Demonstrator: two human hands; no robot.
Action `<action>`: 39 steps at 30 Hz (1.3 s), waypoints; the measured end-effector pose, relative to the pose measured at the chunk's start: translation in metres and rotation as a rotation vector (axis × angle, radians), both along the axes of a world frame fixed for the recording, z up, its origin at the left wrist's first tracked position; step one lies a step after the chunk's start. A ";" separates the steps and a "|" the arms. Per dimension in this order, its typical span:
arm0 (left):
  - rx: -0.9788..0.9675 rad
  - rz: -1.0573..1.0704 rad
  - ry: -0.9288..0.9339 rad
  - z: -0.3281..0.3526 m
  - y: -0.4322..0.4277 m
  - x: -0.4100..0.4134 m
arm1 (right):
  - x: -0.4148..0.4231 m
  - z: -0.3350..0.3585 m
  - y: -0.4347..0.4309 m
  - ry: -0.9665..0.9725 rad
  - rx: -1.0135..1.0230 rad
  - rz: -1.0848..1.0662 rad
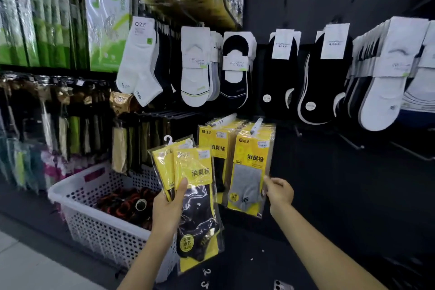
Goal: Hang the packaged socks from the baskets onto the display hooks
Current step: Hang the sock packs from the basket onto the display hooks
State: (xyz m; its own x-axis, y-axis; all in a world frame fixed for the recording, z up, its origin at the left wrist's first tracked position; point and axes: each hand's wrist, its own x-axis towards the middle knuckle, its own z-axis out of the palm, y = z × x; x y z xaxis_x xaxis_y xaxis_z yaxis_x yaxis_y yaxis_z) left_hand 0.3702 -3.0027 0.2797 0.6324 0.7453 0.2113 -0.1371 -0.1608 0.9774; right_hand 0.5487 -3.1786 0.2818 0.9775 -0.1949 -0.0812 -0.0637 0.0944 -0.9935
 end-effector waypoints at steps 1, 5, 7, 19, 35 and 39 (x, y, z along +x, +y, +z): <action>-0.007 -0.018 -0.006 -0.001 -0.003 0.000 | -0.005 -0.002 -0.004 -0.010 -0.010 -0.023; -0.039 -0.061 -0.013 -0.004 -0.020 0.006 | -0.034 0.001 -0.011 -0.088 -0.008 0.156; -0.043 -0.093 -0.012 -0.003 -0.031 0.010 | -0.055 0.010 -0.009 -0.145 0.023 0.330; -0.036 -0.161 -0.046 0.010 -0.052 0.005 | -0.082 0.020 -0.018 -0.152 0.061 0.680; -0.014 0.111 0.024 0.018 -0.001 0.001 | -0.026 0.050 -0.009 -0.251 0.078 0.110; -0.021 0.048 0.026 0.022 -0.007 0.007 | -0.013 0.040 -0.001 -0.176 0.042 0.059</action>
State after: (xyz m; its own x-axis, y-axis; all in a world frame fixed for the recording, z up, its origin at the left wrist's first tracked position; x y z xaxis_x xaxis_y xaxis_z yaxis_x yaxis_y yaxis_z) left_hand 0.3768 -3.0093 0.3016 0.6010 0.7789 0.1789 -0.1039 -0.1458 0.9838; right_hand 0.5357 -3.1800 0.3223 0.9870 -0.1366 0.0850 0.1038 0.1369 -0.9851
